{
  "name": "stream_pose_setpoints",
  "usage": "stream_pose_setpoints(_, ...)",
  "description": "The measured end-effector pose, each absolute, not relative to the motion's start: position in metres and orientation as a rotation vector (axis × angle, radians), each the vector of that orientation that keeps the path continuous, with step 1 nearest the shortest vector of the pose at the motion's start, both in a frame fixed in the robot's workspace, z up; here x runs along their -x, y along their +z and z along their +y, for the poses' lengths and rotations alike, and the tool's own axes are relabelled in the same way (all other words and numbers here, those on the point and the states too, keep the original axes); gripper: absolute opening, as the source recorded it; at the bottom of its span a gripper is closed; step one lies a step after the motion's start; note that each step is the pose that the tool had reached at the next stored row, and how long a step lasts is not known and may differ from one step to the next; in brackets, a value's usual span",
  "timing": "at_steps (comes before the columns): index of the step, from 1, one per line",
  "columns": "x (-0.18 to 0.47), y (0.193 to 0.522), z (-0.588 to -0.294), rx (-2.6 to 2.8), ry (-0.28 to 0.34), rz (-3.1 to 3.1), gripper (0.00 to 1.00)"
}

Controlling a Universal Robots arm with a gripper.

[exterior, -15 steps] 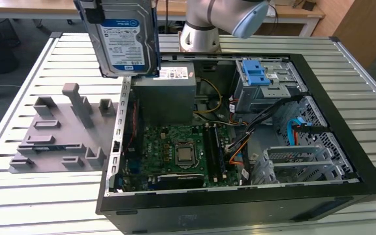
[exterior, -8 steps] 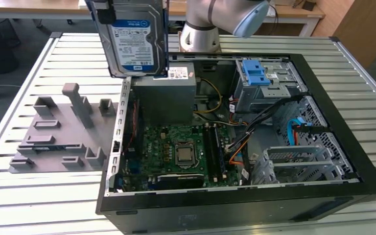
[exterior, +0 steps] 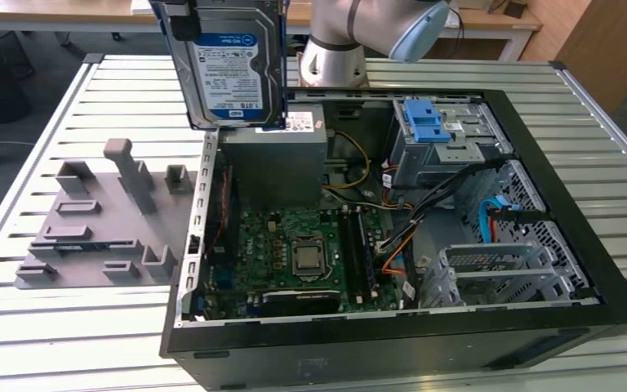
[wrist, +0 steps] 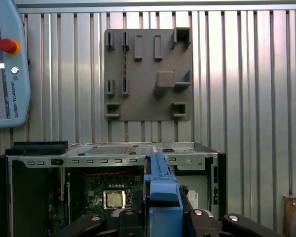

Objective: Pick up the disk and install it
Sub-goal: 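Pick up the disk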

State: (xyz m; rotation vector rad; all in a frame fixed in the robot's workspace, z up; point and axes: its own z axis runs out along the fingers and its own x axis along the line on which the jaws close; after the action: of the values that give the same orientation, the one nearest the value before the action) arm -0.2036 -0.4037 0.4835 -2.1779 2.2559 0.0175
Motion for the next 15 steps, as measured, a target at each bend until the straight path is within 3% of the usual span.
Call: stream_pose_setpoints(15,0.2032,0.4834,-0.4037,2.178,0.017,2.256,0.36)
